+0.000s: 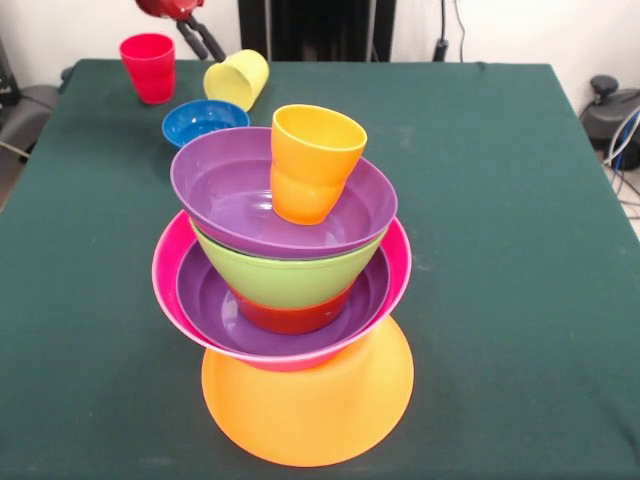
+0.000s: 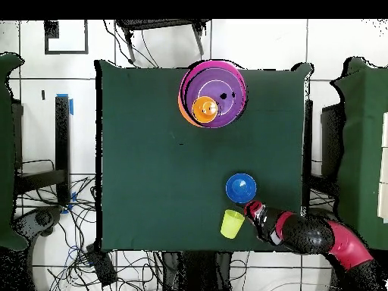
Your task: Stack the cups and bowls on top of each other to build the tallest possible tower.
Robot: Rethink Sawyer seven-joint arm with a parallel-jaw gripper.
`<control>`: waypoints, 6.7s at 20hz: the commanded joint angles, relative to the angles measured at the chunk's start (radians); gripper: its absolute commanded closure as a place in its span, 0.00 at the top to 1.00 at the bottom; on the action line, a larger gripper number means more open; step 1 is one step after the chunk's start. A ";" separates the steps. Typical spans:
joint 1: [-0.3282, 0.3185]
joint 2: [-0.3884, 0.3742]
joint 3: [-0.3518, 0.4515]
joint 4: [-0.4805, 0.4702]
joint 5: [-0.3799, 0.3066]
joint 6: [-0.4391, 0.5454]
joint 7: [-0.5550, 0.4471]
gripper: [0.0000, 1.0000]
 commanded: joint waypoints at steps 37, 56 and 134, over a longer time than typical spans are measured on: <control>0.029 0.312 0.042 -0.274 0.033 0.268 -0.792 1.00; 0.017 0.334 -0.028 -0.272 -0.010 0.294 -0.838 1.00; 0.051 -0.359 0.140 0.328 0.244 -0.176 -0.402 0.00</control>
